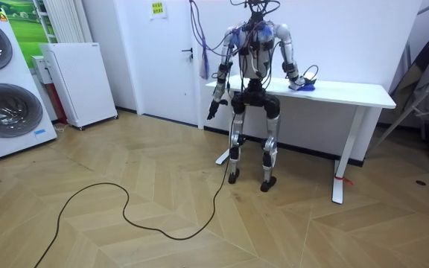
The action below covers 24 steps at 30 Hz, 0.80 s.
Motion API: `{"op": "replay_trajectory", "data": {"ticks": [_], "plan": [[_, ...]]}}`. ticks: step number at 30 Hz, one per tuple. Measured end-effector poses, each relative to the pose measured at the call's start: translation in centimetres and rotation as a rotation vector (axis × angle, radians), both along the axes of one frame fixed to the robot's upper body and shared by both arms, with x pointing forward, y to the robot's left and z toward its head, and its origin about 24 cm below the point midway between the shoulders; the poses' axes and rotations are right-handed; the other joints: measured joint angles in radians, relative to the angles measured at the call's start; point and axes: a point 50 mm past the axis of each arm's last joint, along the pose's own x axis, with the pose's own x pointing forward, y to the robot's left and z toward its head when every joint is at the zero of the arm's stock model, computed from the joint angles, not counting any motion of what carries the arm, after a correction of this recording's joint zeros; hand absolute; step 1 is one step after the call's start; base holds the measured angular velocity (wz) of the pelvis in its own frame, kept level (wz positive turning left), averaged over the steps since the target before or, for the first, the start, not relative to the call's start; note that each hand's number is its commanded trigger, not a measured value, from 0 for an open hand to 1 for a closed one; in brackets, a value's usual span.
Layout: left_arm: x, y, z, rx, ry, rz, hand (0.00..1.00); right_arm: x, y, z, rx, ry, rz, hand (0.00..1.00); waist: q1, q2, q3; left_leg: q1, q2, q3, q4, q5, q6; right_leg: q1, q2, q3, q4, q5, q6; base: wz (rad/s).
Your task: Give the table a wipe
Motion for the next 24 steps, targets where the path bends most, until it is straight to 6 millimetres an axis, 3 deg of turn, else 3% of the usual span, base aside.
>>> {"op": "replay_trajectory", "data": {"ticks": [2, 5, 8, 11, 14, 15, 18, 20, 23, 24], "plan": [[0.1, -0.5, -0.2, -0.009, 0.011, -0.021, 0.0, 1.5, 1.1, 0.3, 0.021, 0.025, 0.048, 1.0, 0.02, 0.003, 0.0006, -0.001, 0.0, -0.001, 0.0, 0.0, 0.0, -0.014, 0.005, 0.007, 0.0, 0.011, -0.007, -0.37], [1.0, -1.1, -0.4, -0.032, 0.003, -0.029, 0.0, 5.3, 5.5, 1.2, 0.093, 0.058, 0.23, 1.0, 0.051, 0.004, 0.0033, -0.012, 0.001, -0.029, 0.001, 0.0, 0.0, -0.032, 0.026, 0.029, 0.003, 0.024, -0.019, -0.32], [1.2, -1.6, -0.5, -0.048, 0.003, -0.041, 0.0, 7.2, 9.3, 1.9, 0.14, 0.07, 0.385, 1.0, 0.072, 0.011, 0.0077, -0.013, 0.002, -0.044, -0.007, 0.0, -0.001, -0.044, 0.033, 0.03, 0.002, 0.024, -0.024, -0.02], [0.1, -1.8, -0.4, -0.067, 0.012, -0.03, 0.0, 7.8, 10.2, 2.2, 0.126, 0.071, 0.446, 1.0, 0.072, 0.014, 0.0091, -0.008, 0.0, -0.051, -0.017, 0.004, 0.005, -0.043, 0.032, 0.029, 0.007, 0.024, -0.033, 0.08], [-1.1, -1.5, -0.4, -0.06, 0.045, -0.015, 0.0, 6.9, 9.8, 1.7, 0.109, 0.063, 0.463, 1.0, 0.053, 0.008, 0.0117, -0.003, -0.001, -0.059, -0.024, 0.002, 0.005, -0.03, 0.031, 0.016, -0.002, 0.019, -0.031, 0.13], [-1.0, -1.4, -0.3, -0.056, 0.041, -0.006, 0.0, 6.7, 9.5, 1.7, 0.097, 0.042, 0.462, 1.0, 0.037, 0.004, 0.0183, -0.006, -0.003, -0.072, -0.02, 0.005, 0.005, -0.025, 0.029, 0.004, -0.004, 0.02, -0.032, 0.28], [-1.2, -0.6, -0.1, -0.035, 0.035, 0.02, 0.0, 4.5, 6.7, 0.6, 0.049, 0.021, 0.373, 1.0, 0.014, 0.005, 0.0178, 0.011, -0.004, -0.077, -0.019, 0.005, 0.005, 0.009, 0.024, -0.024, -0.023, 0.016, -0.027, 0.31], [-0.9, 0.0, 0.1, -0.006, 0.029, 0.016, 0.0, 1.5, 3.3, 0.3, -0.028, 0.019, 0.264, 1.0, 0.011, 0.011, 0.0136, 0.025, -0.008, -0.078, -0.026, 0.004, 0.006, 0.025, 0.019, -0.027, -0.02, -0.001, -0.015, 0.11], [-1.2, -0.1, 0.0, -0.01, 0.041, 0.016, 0.0, -0.8, 0.8, 0.2, -0.074, 0.037, 0.172, 1.0, 0.0, 0.02, 0.0017, 0.036, -0.011, -0.08, -0.023, 0.001, 0.003, 0.038, 0.018, -0.025, -0.019, -0.002, -0.013, -0.05], [-1.2, -0.2, 0.0, -0.011, 0.042, 0.007, 0.0, -0.8, 0.7, 0.2, -0.062, 0.035, 0.155, 1.0, -0.001, 0.02, 0.0018, 0.042, -0.01, -0.079, -0.024, 0.001, 0.002, 0.042, 0.019, -0.024, -0.019, -0.002, -0.013, -0.04]]}}
